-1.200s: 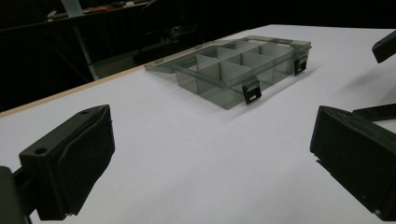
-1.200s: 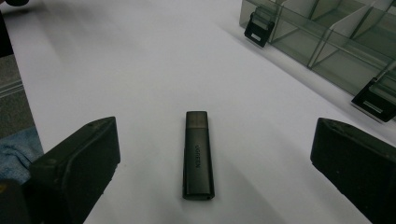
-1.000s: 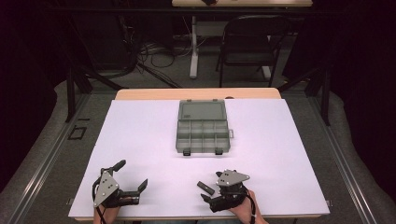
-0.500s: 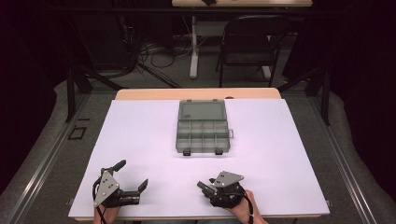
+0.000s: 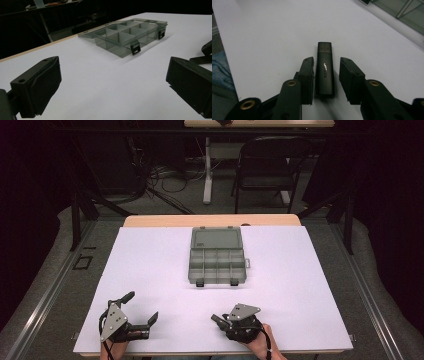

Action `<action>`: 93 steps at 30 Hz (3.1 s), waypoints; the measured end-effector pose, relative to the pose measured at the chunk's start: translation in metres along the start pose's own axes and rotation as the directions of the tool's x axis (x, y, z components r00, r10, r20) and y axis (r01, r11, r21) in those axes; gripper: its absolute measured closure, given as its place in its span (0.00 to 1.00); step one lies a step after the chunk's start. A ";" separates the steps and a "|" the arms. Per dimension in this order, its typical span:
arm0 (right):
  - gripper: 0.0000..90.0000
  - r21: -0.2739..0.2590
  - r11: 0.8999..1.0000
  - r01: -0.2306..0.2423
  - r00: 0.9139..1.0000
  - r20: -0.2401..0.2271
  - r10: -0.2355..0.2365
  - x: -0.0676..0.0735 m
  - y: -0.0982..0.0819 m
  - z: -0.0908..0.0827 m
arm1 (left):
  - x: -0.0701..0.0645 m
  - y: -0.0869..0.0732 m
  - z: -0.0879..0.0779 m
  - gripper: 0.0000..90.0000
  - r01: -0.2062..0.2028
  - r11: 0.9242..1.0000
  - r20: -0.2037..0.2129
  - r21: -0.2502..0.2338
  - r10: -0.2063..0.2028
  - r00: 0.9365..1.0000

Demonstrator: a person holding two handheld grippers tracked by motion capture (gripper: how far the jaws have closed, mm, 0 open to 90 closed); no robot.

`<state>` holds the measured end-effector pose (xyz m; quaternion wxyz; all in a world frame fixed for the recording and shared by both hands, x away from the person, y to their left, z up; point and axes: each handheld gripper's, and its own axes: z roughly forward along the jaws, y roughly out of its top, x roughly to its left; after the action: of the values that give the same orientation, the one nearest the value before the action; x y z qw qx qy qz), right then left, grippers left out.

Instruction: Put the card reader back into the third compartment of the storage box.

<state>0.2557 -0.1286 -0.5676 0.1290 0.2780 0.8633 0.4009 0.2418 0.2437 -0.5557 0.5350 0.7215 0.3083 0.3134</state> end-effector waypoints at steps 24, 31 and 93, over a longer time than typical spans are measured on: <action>0.81 -0.026 1.000 0.016 1.000 -0.011 -0.017 0.001 0.001 -0.003 | 0.001 0.000 -0.002 0.00 0.000 1.000 -0.007 -0.006 -0.001 1.000; 0.82 -0.044 0.999 0.026 1.000 -0.001 -0.026 0.002 0.003 -0.008 | 0.001 0.000 -0.002 0.00 0.002 1.000 -0.007 -0.003 -0.002 1.000; 0.82 -0.148 0.987 0.062 0.995 0.092 -0.049 -0.018 0.011 -0.047 | 0.002 0.000 0.001 0.00 0.001 1.000 -0.017 0.001 -0.001 1.000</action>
<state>0.2531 -0.1622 -0.5289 0.1987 0.2606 0.8314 0.4487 0.2440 0.2447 -0.5556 0.5323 0.7188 0.3133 0.3190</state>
